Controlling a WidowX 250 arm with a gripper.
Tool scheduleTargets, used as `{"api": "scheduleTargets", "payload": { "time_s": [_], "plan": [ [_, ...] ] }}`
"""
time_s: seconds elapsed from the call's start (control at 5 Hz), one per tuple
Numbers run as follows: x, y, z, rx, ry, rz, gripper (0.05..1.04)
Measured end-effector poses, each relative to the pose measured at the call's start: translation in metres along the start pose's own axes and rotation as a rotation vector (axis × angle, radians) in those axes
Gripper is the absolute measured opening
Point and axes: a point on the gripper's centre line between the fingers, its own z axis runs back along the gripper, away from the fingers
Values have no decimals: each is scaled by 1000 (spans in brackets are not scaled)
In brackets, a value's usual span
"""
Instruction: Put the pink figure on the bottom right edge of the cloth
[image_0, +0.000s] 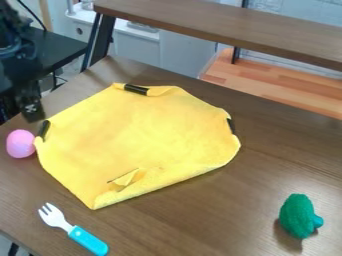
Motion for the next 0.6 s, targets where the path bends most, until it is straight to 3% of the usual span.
{"api": "scheduleTargets", "payload": {
  "time_s": [0.6],
  "plan": [
    [-28,-4,-13,-79,46,10,1000]
  ]
}}
